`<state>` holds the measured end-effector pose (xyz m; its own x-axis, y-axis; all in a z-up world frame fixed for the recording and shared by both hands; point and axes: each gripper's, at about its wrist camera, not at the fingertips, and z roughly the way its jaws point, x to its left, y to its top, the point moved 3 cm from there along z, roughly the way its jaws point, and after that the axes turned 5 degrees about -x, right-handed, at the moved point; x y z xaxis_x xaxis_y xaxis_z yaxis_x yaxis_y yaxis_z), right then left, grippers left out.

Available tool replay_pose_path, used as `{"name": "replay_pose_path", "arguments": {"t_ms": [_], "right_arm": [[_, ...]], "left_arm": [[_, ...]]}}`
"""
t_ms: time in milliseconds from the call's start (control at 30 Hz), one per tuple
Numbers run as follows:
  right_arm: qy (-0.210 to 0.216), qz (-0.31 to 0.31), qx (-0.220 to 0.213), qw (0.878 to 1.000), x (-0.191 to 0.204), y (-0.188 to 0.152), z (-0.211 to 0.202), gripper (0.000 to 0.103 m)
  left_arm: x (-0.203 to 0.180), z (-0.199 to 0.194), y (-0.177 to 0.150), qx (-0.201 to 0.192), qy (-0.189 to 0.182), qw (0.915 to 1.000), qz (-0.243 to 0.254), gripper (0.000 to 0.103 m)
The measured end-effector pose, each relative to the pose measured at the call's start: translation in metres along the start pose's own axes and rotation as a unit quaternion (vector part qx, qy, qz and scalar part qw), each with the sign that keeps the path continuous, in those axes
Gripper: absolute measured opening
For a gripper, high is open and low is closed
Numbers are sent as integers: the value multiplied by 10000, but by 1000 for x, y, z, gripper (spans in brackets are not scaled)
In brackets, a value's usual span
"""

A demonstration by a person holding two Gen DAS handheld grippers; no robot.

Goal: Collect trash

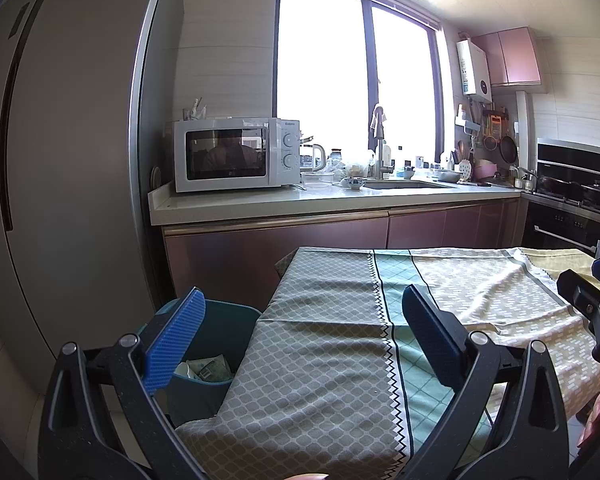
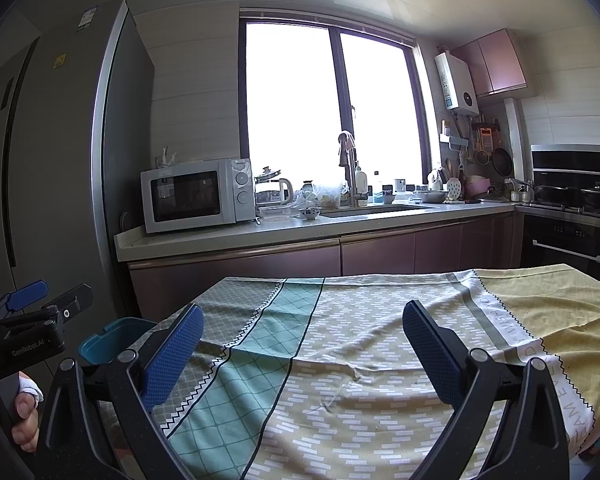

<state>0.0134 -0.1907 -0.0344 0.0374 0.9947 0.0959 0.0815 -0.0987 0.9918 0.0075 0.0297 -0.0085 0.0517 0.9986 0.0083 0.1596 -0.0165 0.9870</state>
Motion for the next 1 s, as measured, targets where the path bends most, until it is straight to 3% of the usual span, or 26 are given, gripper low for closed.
{"name": "replay_pose_path", "arguments": {"t_ms": [1000], "right_arm": [[-20, -4, 33, 10000, 2, -3, -1, 96]], "left_arm": [[-7, 1, -2, 33, -11, 10000, -4, 97]]}}
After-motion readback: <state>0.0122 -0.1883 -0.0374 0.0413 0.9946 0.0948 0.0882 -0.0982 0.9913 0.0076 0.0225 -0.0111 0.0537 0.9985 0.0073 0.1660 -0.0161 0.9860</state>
